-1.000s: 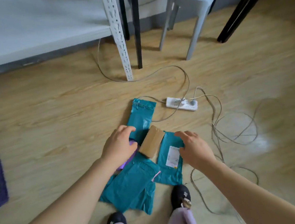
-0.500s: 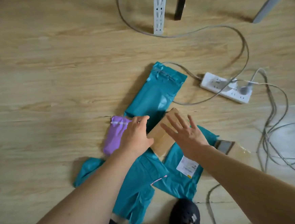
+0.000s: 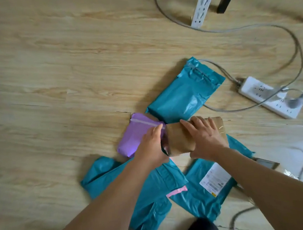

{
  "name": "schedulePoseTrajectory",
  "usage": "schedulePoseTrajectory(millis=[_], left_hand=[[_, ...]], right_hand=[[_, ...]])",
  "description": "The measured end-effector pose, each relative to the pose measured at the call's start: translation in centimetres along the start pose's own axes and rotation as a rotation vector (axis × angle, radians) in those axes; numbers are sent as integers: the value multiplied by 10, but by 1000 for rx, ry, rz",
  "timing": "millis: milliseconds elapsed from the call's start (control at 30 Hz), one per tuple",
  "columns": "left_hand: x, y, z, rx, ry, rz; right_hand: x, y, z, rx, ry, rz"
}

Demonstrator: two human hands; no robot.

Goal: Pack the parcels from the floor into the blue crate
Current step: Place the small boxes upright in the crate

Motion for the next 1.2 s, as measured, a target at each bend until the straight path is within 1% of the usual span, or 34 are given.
schedulePoseTrajectory(millis=[67,133,233,300,400,533,567,633,733,800,900,1033,1133,1200], left_hand=[[-10,4,-6,-36,-12,-39],[-24,4,-17,-103,-17,-122],[-45,0,-40,-218,-42,-344],[-60,-8,-56,-259,-36,-514],[-86,-18,-82,-284,-16,-664],[-137,-30,-122,-266,-30,-713],[-151,-31,-133,-235,-26,-705],[-185,-35,-156,-140,-18,-594],[-240,-38,-194,-13,-6,-452],[-274,-39,-221,10,26,-420],[-316,-35,-260,54,56,-390],[-368,-16,-317,94,-2,-417],[-403,4,-366,94,-80,-540],[-421,20,-397,71,-154,-634]], right_hand=[[-20,0,1,69,-32,129],[-43,1,-2,161,-31,309],[-78,7,-13,287,5,618],[-101,15,-24,351,26,789],[-134,36,-42,387,35,887],[-178,65,-73,430,36,1006],[-190,72,-80,428,40,1016],[-216,88,-92,378,46,996],[-264,121,-108,234,71,835],[-300,149,-115,143,73,714],[-348,196,-125,44,67,614],[-408,255,-148,-39,43,543],[-459,294,-167,-118,36,521],[-486,316,-175,-98,4,528]])
Point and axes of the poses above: each hand's wrist, its own z-axis towards the middle knuckle, its own x-axis out of the palm, y = z × x, the point moved 1 cm from there along z, towards the middle knuckle, and after that the axes turned 3 degrees about -y, right-handed, at the moved point
